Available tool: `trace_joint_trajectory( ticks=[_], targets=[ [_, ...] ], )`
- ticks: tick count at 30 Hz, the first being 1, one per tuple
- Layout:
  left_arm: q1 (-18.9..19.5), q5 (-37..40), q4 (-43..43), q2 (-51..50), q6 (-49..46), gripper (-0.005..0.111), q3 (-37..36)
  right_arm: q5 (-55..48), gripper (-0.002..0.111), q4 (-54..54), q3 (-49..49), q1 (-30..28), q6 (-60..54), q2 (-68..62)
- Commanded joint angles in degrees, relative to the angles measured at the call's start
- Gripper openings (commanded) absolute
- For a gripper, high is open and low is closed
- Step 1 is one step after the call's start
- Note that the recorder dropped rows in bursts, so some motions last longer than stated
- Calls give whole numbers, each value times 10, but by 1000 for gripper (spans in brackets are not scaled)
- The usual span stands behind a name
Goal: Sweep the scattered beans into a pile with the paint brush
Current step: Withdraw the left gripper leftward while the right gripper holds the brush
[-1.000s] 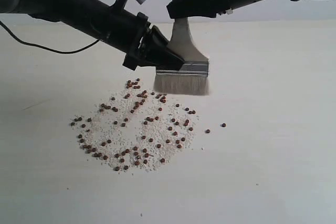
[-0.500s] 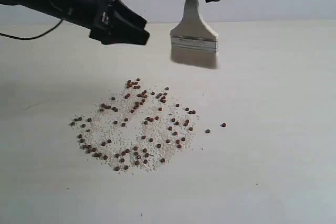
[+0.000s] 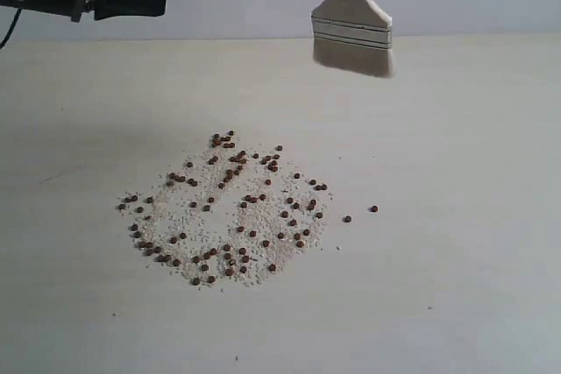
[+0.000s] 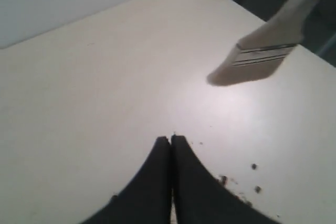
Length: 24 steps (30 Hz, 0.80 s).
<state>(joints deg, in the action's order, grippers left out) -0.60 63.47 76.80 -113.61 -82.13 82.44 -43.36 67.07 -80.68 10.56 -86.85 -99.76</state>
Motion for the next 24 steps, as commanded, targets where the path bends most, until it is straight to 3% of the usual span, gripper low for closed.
trace_joint_trajectory(
  ticks=[1, 4, 9, 12, 17, 20, 24],
  targets=[
    [-13, -210, 100, 111, -110, 0, -141, 0, 0, -51, -2, 1, 51, 35],
    [-19, -294, 232, 193, -275, 0, -242, -10, 0, -79, -2, 1, 89, 53],
    [-19, -367, 232, 323, -319, 0, -342, -47, 0, -102, -2, 1, 130, 72],
    [-19, -429, 232, 430, -311, 0, -389, -93, 0, -103, -2, 1, 153, 79],
    [-19, -604, 232, 651, -265, 0, -455, -156, 0, -113, -2, 1, 176, 91],
    [-19, -654, 232, 771, -234, 0, -499, -171, 0, -124, -2, 1, 196, 96],
    [-19, -653, 232, 926, -215, 0, -588, -218, 0, -126, -2, 1, 197, 98]
  ],
)
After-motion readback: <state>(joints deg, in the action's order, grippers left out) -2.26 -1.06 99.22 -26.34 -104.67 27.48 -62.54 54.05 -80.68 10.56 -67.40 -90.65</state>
